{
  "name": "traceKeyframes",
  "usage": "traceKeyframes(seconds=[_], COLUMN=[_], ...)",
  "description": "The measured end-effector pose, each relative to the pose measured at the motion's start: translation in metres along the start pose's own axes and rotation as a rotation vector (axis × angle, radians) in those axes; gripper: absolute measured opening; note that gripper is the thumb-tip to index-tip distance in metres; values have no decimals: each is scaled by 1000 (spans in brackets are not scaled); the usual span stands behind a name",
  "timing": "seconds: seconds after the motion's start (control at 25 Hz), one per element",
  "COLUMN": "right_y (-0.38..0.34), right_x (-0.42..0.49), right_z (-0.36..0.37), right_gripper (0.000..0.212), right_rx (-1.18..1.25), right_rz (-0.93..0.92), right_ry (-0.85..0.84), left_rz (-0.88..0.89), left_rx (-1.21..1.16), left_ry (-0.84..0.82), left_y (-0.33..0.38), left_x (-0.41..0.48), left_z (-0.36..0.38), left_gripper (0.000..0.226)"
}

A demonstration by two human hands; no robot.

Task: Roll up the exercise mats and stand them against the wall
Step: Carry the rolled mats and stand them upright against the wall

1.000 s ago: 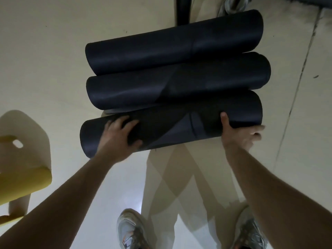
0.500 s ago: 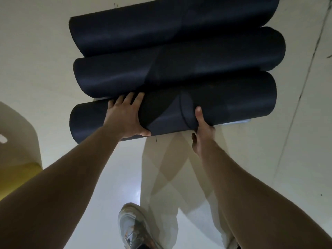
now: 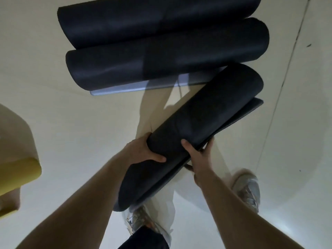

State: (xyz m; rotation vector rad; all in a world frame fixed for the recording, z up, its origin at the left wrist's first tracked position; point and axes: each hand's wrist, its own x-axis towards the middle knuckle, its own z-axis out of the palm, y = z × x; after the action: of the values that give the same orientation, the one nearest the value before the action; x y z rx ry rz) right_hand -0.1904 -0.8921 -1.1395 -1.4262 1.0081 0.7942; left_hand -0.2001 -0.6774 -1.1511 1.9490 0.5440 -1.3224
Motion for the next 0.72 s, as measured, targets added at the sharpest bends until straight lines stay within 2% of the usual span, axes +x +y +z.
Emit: traceKeyframes(seconds=[0.08,0.28,0.36,0.44,0.52,0.6,0.72], right_y=[21,33,38,34,20,8,-3], right_x=[2,-46,-94,-142,-200,-256,-338], right_z=[9,18,13,10,21,39,87], right_gripper=[113,119,123,118,110,111,104], right_rx=[-8,-93,-211,-313,-466,-635,-808], right_rz=[-82,-222,-267,-285,-304,-362,-492], right_ry=[-2,137,180,181,120,17,-221], left_rz=[-4,-1,-12,-25,-36,-21,-27], left_rx=[-139,-423,-598,-729,-834,-995,-1272], left_ry=[12,28,44,76,121,201,427], left_y=[-1,-4,-9,-13,-24,-35,-57], left_x=[5,-51,-109,-167,-239,-309,-403], left_z=[5,25,41,57,62,63,61], left_gripper=[123,79,76,82,77,60,36])
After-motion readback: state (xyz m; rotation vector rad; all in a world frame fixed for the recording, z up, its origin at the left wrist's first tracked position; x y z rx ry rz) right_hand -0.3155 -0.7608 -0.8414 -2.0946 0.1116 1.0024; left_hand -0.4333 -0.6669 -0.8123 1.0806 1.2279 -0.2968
